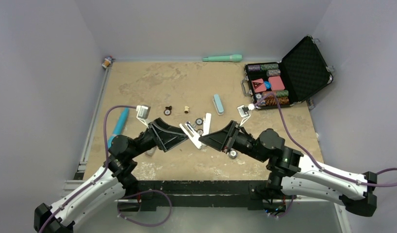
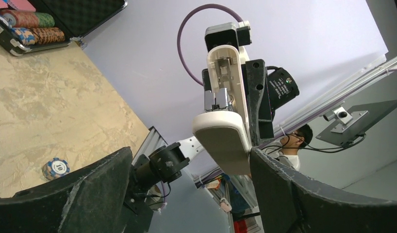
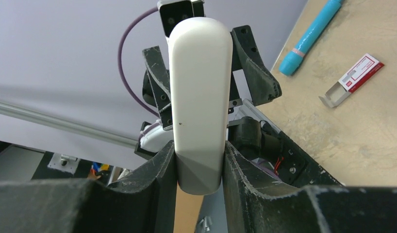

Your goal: Unload the staples from the stapler

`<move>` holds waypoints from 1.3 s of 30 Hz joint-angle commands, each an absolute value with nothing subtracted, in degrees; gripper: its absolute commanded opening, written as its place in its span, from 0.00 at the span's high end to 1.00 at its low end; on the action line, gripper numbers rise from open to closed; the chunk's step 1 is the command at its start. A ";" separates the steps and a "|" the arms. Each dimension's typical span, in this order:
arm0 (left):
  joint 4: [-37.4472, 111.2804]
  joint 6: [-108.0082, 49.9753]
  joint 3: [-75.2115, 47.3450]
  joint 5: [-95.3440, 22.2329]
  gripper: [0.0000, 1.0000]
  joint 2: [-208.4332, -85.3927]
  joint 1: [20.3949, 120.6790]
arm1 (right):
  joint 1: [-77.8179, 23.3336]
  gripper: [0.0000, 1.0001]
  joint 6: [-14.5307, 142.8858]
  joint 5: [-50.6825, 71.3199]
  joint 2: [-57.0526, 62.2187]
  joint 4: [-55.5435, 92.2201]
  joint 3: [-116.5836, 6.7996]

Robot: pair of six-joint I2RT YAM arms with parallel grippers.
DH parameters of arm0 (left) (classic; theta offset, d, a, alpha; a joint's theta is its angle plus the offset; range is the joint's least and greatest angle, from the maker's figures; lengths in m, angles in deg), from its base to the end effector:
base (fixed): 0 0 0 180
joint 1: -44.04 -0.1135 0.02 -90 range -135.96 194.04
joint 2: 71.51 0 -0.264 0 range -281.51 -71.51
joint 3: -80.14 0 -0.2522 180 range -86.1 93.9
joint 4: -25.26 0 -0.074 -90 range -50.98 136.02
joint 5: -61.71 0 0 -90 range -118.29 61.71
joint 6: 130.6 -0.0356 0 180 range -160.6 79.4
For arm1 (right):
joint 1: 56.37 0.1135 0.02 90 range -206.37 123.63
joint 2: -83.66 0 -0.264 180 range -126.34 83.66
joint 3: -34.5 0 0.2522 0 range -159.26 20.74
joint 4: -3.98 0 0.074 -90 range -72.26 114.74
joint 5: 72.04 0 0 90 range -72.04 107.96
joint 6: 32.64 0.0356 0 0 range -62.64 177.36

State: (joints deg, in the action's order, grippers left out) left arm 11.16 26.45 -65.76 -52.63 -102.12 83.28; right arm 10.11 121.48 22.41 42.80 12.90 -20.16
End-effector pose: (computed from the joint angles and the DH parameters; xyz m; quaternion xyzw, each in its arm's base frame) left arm 0.1038 -0.1037 0.2954 0.0264 0.6014 -0.7058 0.3735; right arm 0.0721 0.1588 0.3557 0.0147 0.6763 0.6577 0.3314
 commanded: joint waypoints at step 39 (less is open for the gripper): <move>4.75 28.21 -63.62 -51.23 0.37 -103.71 84.35 | 11.82 1.00 123.51 25.25 38.22 4.52 -19.91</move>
